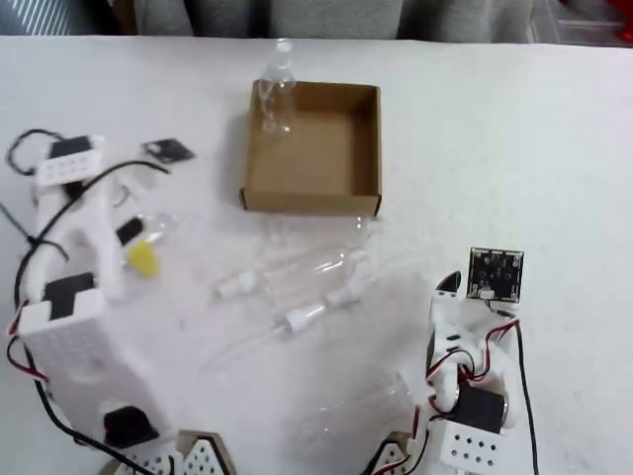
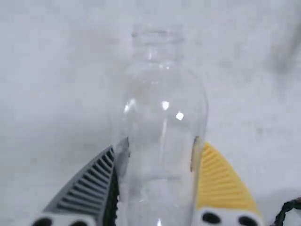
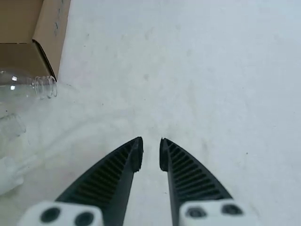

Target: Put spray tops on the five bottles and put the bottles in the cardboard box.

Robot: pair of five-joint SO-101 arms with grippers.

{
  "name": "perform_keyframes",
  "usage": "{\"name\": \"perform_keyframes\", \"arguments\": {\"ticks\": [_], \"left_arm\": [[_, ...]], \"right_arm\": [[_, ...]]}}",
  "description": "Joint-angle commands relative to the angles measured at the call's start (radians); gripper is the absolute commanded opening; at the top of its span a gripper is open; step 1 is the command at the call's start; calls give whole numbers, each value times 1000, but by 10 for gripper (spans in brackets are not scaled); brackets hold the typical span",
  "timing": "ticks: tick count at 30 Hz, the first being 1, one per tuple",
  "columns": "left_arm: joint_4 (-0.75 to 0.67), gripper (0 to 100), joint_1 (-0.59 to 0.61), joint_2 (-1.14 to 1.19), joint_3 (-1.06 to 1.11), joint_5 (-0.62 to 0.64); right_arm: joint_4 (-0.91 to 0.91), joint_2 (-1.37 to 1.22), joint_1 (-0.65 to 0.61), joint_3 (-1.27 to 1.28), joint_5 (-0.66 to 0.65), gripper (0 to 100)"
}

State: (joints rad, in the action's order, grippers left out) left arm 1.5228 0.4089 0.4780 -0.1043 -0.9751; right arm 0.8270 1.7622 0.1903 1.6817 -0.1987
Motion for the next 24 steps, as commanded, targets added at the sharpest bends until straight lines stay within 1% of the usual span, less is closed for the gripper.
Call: {"name": "perform_keyframes", "arguments": {"ticks": [1,4,6,8,11,19,24], "left_arm": [[15,154,130,-21,-60,106],[-23,194,214,-22,-60,212],[-84,221,277,-22,-61,293],[-157,241,340,-22,-61,347],[-221,249,420,-22,-61,361],[-299,264,608,-13,-60,367],[-333,430,674,-7,-51,359]], "right_arm": [[4,12,-10,12,-8,52],[4,12,-10,12,-8,52],[4,12,-10,12,-8,52],[4,12,-10,12,-8,52],[4,12,-10,12,-8,52],[4,12,-10,12,-8,51],[4,12,-10,12,-8,51]]}}
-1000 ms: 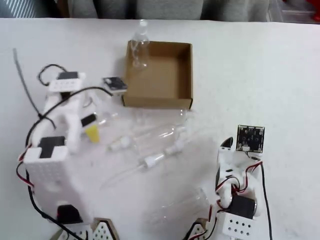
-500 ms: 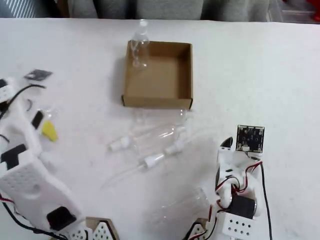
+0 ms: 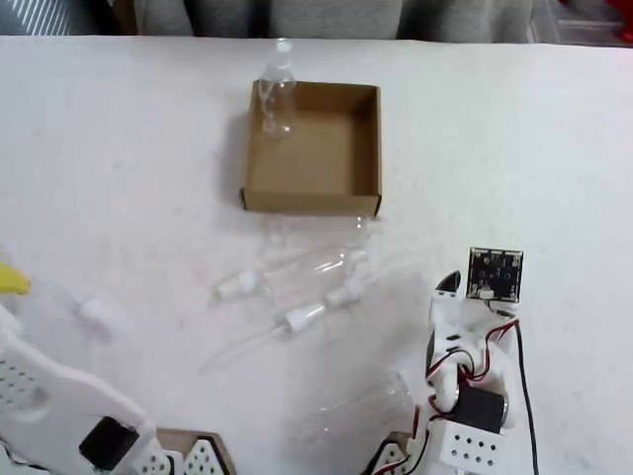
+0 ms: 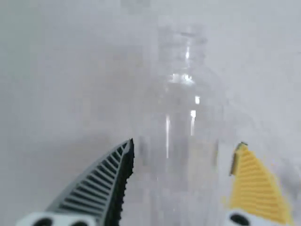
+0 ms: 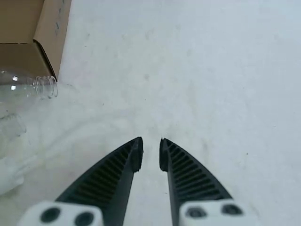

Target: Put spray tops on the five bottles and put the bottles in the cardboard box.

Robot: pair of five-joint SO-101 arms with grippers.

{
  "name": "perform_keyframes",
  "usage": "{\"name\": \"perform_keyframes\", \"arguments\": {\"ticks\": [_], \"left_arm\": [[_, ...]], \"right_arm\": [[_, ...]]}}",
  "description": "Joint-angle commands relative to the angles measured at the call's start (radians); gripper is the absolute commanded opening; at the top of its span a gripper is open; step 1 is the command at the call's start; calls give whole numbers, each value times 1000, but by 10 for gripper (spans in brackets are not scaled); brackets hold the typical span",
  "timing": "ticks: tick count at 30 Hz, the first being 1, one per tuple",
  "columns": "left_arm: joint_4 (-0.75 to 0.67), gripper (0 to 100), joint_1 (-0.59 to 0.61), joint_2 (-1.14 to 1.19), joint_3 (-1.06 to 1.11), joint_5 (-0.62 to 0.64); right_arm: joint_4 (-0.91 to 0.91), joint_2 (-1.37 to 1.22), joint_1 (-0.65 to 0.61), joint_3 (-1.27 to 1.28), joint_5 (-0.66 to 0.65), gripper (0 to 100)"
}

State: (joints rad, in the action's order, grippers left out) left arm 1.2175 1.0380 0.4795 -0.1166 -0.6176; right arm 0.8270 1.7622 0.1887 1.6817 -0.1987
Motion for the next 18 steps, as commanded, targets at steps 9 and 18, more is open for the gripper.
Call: {"name": "perform_keyframes", "arguments": {"ticks": [9,18], "left_arm": [[-18,445,21,5,-74,-20],[255,364,-61,15,-331,-18]], "right_arm": [[4,12,-4,12,-8,50],[4,12,-4,12,-8,49]]}}
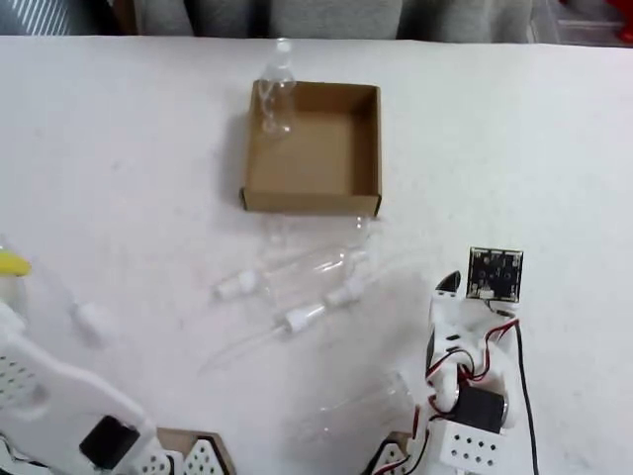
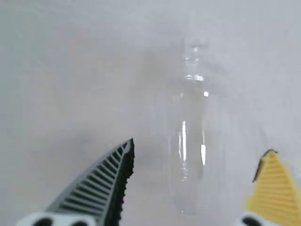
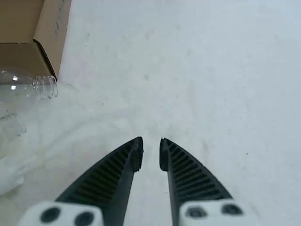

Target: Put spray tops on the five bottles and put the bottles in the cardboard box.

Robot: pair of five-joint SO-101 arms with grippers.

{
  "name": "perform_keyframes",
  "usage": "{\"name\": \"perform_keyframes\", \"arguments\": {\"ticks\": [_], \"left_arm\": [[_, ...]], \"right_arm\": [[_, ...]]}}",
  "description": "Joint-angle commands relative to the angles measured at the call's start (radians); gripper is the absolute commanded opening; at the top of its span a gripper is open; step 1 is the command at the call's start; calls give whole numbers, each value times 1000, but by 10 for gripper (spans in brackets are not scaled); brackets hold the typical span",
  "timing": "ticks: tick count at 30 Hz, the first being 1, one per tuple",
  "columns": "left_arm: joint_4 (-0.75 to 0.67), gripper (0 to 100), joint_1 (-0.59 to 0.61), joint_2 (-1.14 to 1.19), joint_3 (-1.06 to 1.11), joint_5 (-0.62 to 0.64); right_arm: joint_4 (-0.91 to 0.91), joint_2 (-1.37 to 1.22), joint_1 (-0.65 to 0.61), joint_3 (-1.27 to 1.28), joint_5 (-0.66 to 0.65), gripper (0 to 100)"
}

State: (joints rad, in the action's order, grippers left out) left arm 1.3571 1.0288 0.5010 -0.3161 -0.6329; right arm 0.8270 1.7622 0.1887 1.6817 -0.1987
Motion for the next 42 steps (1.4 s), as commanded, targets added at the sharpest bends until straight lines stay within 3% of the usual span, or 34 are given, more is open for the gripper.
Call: {"name": "perform_keyframes", "arguments": {"ticks": [1,15,20,30,35,42], "left_arm": [[140,363,-62,-7,-147,-3],[149,359,-90,82,-169,207],[68,358,-85,87,-169,164],[57,279,-117,94,-170,6],[-26,277,-122,97,-163,3],[-32,278,-120,99,-160,-8]], "right_arm": [[4,12,-2,12,-8,49],[4,12,-2,12,-8,49],[4,12,-2,12,-8,49],[4,12,-2,12,-8,49],[4,12,-2,12,-8,49],[4,12,-2,12,-8,49]]}}
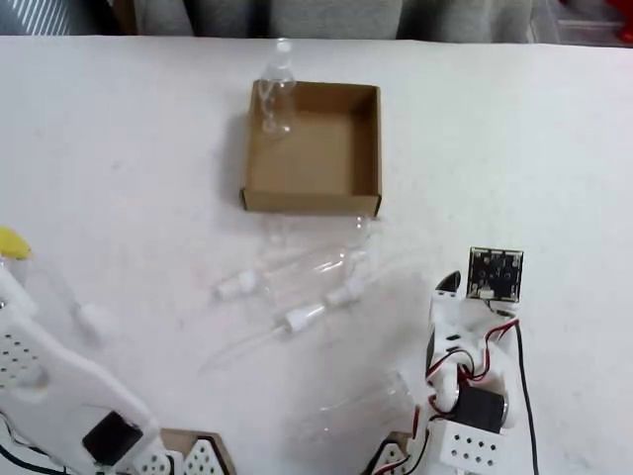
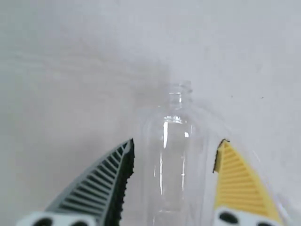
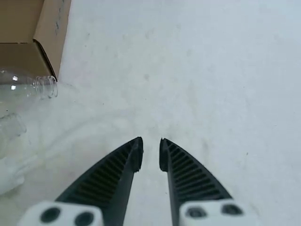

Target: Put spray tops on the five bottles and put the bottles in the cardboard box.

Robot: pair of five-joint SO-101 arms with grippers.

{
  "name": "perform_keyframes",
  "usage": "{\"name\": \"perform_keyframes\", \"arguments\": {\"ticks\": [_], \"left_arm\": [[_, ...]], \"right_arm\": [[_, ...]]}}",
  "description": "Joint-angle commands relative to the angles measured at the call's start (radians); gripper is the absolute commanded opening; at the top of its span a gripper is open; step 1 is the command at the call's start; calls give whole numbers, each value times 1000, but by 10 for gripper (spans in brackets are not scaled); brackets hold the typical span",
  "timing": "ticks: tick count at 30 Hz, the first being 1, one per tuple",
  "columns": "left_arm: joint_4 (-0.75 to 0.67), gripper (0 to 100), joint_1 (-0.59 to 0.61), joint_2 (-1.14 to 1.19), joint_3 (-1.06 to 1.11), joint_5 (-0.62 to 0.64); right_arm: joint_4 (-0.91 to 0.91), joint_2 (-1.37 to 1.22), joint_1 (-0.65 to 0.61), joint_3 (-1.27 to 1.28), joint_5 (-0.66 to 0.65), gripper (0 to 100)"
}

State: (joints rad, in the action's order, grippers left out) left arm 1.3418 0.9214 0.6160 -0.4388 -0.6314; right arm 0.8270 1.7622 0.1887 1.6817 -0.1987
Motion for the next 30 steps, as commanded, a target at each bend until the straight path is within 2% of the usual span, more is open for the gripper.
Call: {"name": "perform_keyframes", "arguments": {"ticks": [1,6,15,22,27,30], "left_arm": [[-17,278,-13,-16,-37,-9],[-17,278,-25,45,-46,-57],[-61,278,-36,102,-46,-55],[-31,281,-54,84,-95,-55],[5,362,-73,74,-95,-55],[-2,337,-73,84,-95,-55]], "right_arm": [[4,12,-2,12,-8,49],[4,12,-2,12,-8,49],[4,12,-2,12,-8,49],[4,12,-7,12,-8,50],[4,12,-7,12,-8,50],[4,12,-5,12,-8,50]]}}
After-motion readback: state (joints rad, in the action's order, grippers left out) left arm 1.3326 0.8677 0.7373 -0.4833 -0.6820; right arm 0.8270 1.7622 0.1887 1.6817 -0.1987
